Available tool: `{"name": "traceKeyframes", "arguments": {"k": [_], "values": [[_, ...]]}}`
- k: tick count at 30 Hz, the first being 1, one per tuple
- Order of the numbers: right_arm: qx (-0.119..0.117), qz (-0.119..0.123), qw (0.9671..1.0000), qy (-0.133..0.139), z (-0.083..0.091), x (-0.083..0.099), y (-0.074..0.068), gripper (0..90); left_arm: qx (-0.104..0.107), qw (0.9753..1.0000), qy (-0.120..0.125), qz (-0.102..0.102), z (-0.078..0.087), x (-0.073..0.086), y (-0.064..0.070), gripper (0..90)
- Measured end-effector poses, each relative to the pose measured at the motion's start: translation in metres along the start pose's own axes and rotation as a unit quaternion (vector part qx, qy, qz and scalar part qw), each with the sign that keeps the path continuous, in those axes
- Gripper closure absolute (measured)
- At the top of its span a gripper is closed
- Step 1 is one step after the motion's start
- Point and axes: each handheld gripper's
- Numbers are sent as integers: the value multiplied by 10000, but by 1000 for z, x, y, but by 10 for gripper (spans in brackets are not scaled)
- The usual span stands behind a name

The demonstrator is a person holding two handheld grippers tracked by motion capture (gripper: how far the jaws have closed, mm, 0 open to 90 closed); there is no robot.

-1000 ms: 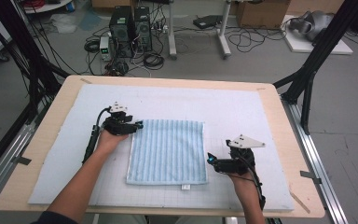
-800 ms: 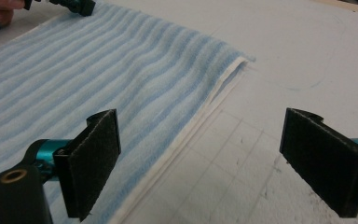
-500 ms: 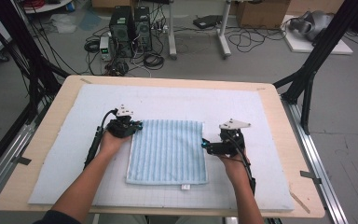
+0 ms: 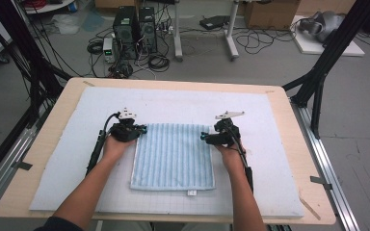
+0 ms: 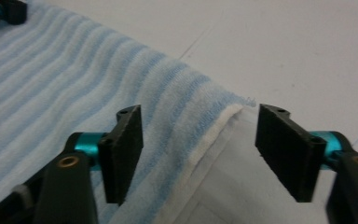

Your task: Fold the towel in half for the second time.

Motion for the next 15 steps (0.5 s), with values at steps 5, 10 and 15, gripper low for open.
{"name": "traceKeyframes", "arguments": {"k": [5, 10, 15], "values": [[51, 49, 9997, -243, -14, 0, -2, 561, 17, 10000, 23, 47, 0, 0, 0, 852], [-11, 155, 9996, -250, -17, -1, -5, 797, 45, 9999, 26, 112, 0, 0, -1, 855], [56, 311, 9991, -277, -17, -5, -10, 850, 94, 9990, 132, 405, 3, 0, -5, 857]]}}
Point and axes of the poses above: each handheld gripper's, and its own axes: z roughly backward along the jaws, x roughly out of its underside, y roughly to its right, and after that the axes turned 8 degrees about y, right-handed
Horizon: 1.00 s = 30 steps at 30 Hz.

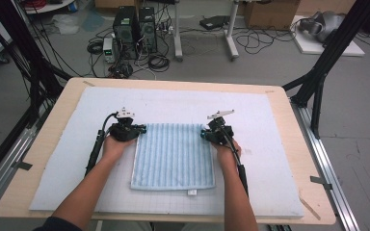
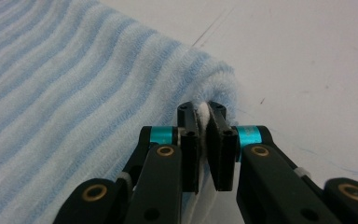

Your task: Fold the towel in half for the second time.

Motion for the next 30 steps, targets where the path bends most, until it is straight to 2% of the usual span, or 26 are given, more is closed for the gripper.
{"name": "traceKeyframes", "arguments": {"k": [3, 7, 9, 16, 24, 27, 30], "values": [[112, 62, 9998, 153, 3, -3, -3, 850, 34, 9998, 163, 63, 4, -3, 0, 857], [120, 97, 9991, 391, 10, -7, -3, 849, 88, 9982, 582, 145, 13, -11, 2, 857], [119, 70, 9988, 470, 15, -7, -4, 849, 136, 9975, 660, 207, 17, -13, 3, 857], [95, 154, 9967, 791, 33, -9, -10, 848, 269, 9954, 909, 136, 32, -18, 9, 857], [15, 221, 9947, 1007, 50, -6, -16, 844, 436, 9929, 1082, 227, 48, -15, 16, 856], [-27, 239, 9941, 1056, 53, -3, -19, 843, 506, 9918, 1161, 154, 55, -15, 21, 856], [-113, 270, 9927, 1171, 59, 1, -22, 840, 535, 9912, 1202, 167, 60, -11, 23, 856]]}}
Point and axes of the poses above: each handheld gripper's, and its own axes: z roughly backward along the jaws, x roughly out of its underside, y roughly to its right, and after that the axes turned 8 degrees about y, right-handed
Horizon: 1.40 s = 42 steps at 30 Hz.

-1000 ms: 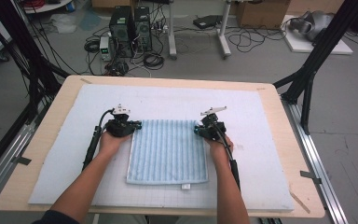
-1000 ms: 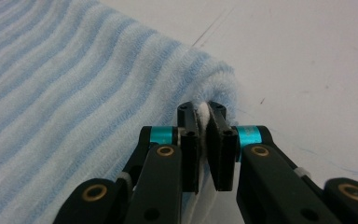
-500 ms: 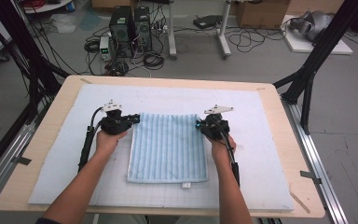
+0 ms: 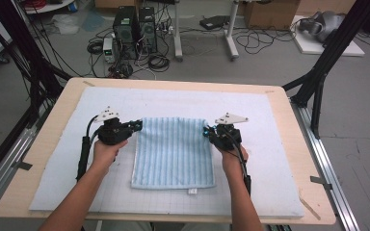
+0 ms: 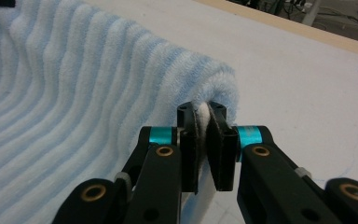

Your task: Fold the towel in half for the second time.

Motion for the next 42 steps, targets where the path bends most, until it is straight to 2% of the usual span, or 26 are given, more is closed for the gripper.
{"name": "traceKeyframes", "arguments": {"k": [4, 6, 9, 11, 13, 17, 19, 21, 26, 28, 42], "values": [[-44, 30, 10000, 57, 8, 2, -5, 841, 99, 9999, -70, -5, 7, 2, 2, 856], [-100, 8, 9999, 107, 13, 4, -7, 840, 143, 9999, 46, 13, 12, 3, 5, 856], [-163, 26, 9998, 113, 18, 5, -10, 840, 193, 9998, 25, -50, 18, 5, 9, 856], [-204, 66, 9997, 147, 23, 7, -13, 840, 238, 9997, 30, -14, 23, 9, 11, 856], [-234, 121, 9996, 140, 26, 9, -16, 840, 251, 9996, -44, -126, 27, 11, 14, 855], [-264, 82, 9995, 122, 32, 16, -20, 840, 329, 9994, -5, -54, 35, 17, 21, 855], [-281, 97, 9995, 117, 34, 20, -22, 839, 394, 9991, -87, -90, 38, 20, 24, 854], [-312, 79, 9994, 107, 37, 24, -24, 838, 412, 9991, -26, -59, 43, 24, 27, 854], [-376, 73, 9992, 137, 45, 33, -29, 836, 505, 9982, -243, -207, 50, 31, 33, 853], [-391, 118, 9991, 84, 47, 37, -32, 837, 540, 9984, -136, -119, 53, 34, 36, 853], [-669, 305, 9973, 16, 60, 52, -43, 826, 726, 9966, -357, -185, 70, 56, 49, 853]]}}
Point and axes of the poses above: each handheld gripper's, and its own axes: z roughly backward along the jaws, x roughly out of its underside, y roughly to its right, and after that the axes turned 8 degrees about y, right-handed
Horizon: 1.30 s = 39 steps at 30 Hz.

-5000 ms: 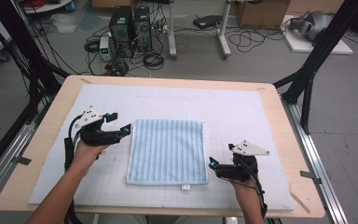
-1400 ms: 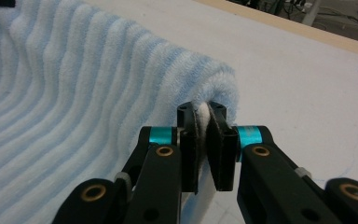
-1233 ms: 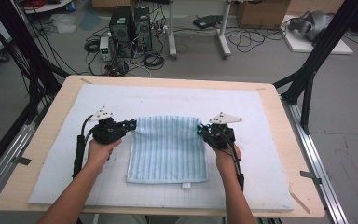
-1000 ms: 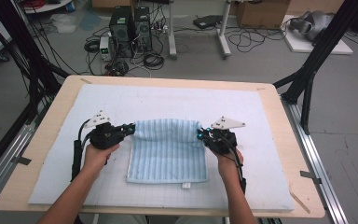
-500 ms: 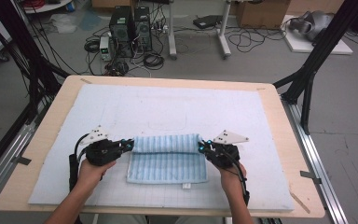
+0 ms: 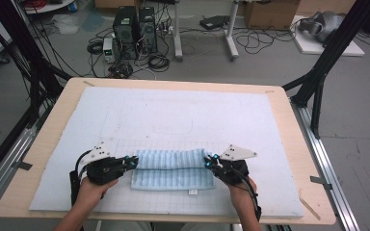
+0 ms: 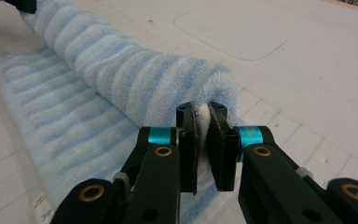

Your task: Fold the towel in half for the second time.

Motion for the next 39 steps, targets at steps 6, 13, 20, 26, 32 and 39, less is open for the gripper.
{"name": "traceKeyframes", "arguments": {"k": [6, 13, 20, 26, 32, 39], "values": [[-146, -35, 9999, -84, 6, 8, -4, 720, 57, 10000, -30, 58, 4, 4, 2, 787], [-49, -472, 9984, 311, 21, -4, 8, 494, -215, 9991, 299, 204, 9, -12, -7, 449], [27, -688, 9960, 562, 21, -20, 18, 453, -340, 9974, 507, 377, 6, -20, -19, 426], [-579, -754, 9955, 37, -7, -20, 19, 501, -421, 9967, 550, 414, 5, -20, -23, 438], [-657, -358, 9971, -109, -8, -12, 12, 797, -463, 9967, 540, 392, 7, -20, -25, 441], [-870, -101, 9962, 23, 12, -4, 2, 784, -449, 9967, 545, 393, 8, -20, -23, 442]]}}
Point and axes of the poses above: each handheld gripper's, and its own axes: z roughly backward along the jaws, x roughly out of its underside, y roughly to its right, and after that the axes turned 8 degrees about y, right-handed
